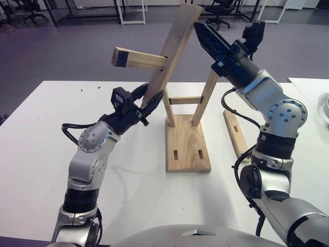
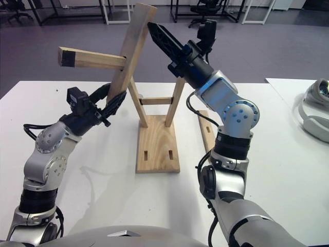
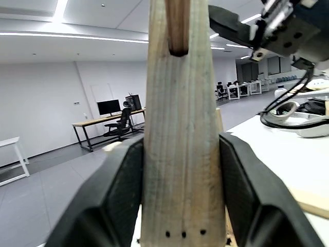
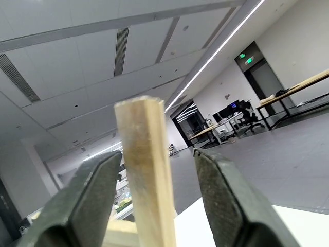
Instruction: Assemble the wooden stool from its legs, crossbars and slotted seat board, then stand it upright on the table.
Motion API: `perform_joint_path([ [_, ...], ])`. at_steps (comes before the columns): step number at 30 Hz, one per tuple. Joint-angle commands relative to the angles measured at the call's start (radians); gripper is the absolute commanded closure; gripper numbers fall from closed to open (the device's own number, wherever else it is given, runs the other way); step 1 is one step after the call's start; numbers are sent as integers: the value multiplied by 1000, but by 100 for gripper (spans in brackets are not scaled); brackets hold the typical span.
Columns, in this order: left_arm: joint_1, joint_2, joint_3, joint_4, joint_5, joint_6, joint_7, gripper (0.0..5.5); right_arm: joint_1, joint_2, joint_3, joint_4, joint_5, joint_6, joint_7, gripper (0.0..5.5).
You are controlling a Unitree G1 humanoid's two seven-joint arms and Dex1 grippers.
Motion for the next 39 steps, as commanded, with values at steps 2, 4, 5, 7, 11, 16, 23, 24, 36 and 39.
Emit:
perform_joint_path([
  [2,-4,35,-47,5,69,-47,-39,348,-3,19,29,31,-1,11,-55,288],
  [4,-3,43,-49,8,87,-59,-46,348,9,19,26,25,10,21,-90,325],
  [5,2,48,-53,7,91,-69,-56,348,21,20,18,16,20,23,-120,339],
  [7,20,54,-66,-7,87,-84,-81,348,56,18,-2,-18,53,31,-178,380],
  [11,87,82,-119,-44,91,-56,-126,348,218,6,-58,-174,190,25,-332,435],
  [16,153,83,-164,-40,116,-17,-109,248,503,-7,-137,-403,187,-78,-470,446],
  [23,202,68,-127,39,183,-45,-31,134,767,-66,-150,-480,52,-154,-462,446],
  [24,202,66,-113,48,185,-46,-18,120,792,-69,-147,-480,50,-158,-459,446],
  [36,206,51,-74,88,222,-62,37,58,895,-194,-85,-519,-133,-205,-416,446],
  [39,197,48,-75,89,235,-60,47,58,846,-295,65,-596,-311,-179,-399,445],
])
